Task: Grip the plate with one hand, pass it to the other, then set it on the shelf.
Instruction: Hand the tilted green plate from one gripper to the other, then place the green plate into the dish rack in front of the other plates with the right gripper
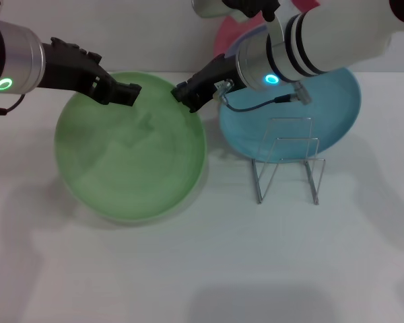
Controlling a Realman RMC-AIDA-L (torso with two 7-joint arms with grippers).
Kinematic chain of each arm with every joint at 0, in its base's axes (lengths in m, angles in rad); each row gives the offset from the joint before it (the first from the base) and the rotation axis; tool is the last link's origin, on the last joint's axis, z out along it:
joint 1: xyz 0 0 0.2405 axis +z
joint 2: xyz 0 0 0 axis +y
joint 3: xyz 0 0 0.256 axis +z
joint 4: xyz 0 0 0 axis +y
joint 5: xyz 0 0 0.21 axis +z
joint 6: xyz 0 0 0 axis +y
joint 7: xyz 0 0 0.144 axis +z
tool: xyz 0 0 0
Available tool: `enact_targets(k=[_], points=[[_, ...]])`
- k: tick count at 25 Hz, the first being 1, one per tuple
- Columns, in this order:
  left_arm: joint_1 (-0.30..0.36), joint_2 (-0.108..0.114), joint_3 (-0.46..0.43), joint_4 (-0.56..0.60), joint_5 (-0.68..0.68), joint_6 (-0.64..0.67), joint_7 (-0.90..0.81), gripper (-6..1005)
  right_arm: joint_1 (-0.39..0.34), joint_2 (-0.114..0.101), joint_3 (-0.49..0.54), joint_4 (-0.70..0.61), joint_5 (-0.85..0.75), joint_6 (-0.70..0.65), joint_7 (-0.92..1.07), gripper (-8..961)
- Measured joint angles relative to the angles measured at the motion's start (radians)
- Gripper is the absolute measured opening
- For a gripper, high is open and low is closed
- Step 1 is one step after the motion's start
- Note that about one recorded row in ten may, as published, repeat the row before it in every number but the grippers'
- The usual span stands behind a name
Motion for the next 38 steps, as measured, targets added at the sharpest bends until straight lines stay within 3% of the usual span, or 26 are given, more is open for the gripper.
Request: enact_targets(k=[6, 10, 11, 12, 13, 14, 15, 16, 17, 18, 21, 22, 23, 24, 26, 27, 28, 29, 31, 32, 33, 37, 38], points=[[0.004, 0.0, -0.001, 0.018, 0.013, 0.033, 0.003, 812, -0.02, 0.0, 0.005, 0.02, -0.002, -0.004, 0.001, 20], [0.04, -0.001, 0.014, 0.05, 0.079, 0.16, 0.024, 811, -0.051, 0.0, 0.042, 0.068, -0.008, -0.006, 0.002, 19], [0.058, -0.002, 0.026, 0.056, 0.101, 0.212, 0.023, 810, -0.051, 0.0, 0.042, 0.068, -0.008, -0.006, 0.002, 19], [0.105, -0.003, 0.053, 0.064, 0.143, 0.361, 0.018, 810, -0.077, -0.001, 0.074, 0.111, -0.008, -0.006, 0.002, 19], [0.105, -0.003, 0.053, 0.064, 0.143, 0.361, 0.018, 810, -0.089, -0.001, 0.089, 0.132, -0.008, -0.006, 0.002, 19], [0.166, -0.005, 0.076, 0.061, 0.156, 0.54, 0.004, 809, -0.102, -0.001, 0.103, 0.152, -0.009, -0.004, 0.002, 19], [0.166, -0.005, 0.076, 0.061, 0.156, 0.54, 0.004, 809, -0.102, -0.001, 0.103, 0.152, -0.009, -0.004, 0.002, 19], [0.207, -0.005, 0.092, 0.052, 0.157, 0.657, -0.005, 809, -0.117, 0.0, 0.122, 0.179, -0.009, -0.003, 0.001, 18], [0.289, -0.005, 0.131, 0.024, 0.153, 0.913, -0.028, 808, -0.151, 0.0, 0.154, 0.236, -0.008, 0.0, 0.001, 18], [0.289, -0.005, 0.131, 0.024, 0.153, 0.913, -0.028, 808, -0.151, 0.0, 0.154, 0.236, -0.008, 0.0, 0.001, 18], [0.425, -0.002, 0.214, -0.082, 0.14, 1.4, -0.107, 807, -0.213, 0.002, 0.186, 0.329, 0.005, -0.004, -0.008, 18], [0.476, -0.002, 0.25, -0.163, 0.136, 1.651, -0.166, 807, -0.271, 0.004, 0.192, 0.402, 0.048, -0.026, -0.038, 18], [0.476, -0.002, 0.25, -0.163, 0.136, 1.651, -0.166, 807, -0.271, 0.004, 0.192, 0.402, 0.048, -0.026, -0.038, 17], [0.499, -0.001, 0.272, -0.279, 0.136, 1.878, -0.236, 807, -0.352, 0.005, 0.194, 0.471, 0.158, -0.057, -0.117, 17], [0.5, -0.001, 0.277, -0.329, 0.136, 1.935, -0.257, 807, -0.393, 0.005, 0.196, 0.5, 0.223, -0.068, -0.165, 17], [0.483, 0.001, 0.282, -0.473, 0.142, 2.052, -0.323, 807, -0.472, 0.005, 0.2, 0.554, 0.362, -0.08, -0.28, 17], [0.483, 0.001, 0.282, -0.473, 0.142, 2.052, -0.323, 807, -0.472, 0.005, 0.2, 0.554, 0.362, -0.08, -0.28, 17], [0.459, 0.0, 0.283, -0.6, 0.145, 2.137, -0.384, 807, -0.509, 0.005, 0.201, 0.57, 0.425, -0.086, -0.34, 17], [0.444, 0.0, 0.284, -0.664, 0.146, 2.173, -0.415, 807, -0.585, 0.007, 0.2, 0.579, 0.587, -0.096, -0.503, 17], [0.409, -0.001, 0.284, -0.801, 0.146, 2.244, -0.487, 807, -0.666, 0.008, 0.195, 0.553, 0.799, -0.089, -0.727, 17], [0.409, -0.001, 0.284, -0.801, 0.146, 2.244, -0.487, 807, -0.666, 0.008, 0.195, 0.553, 0.799, -0.089, -0.727, 17], [0.334, 0.0, 0.279, -1.042, 0.147, 2.341, -0.621, 807, -0.79, 0.008, 0.212, 0.424, 1.149, 0.022, -1.148, 16], [0.334, 0.0, 0.279, -1.042, 0.147, 2.341, -0.621, 807, -0.79, 0.008, 0.212, 0.424, 1.149, 0.022, -1.148, 16]])
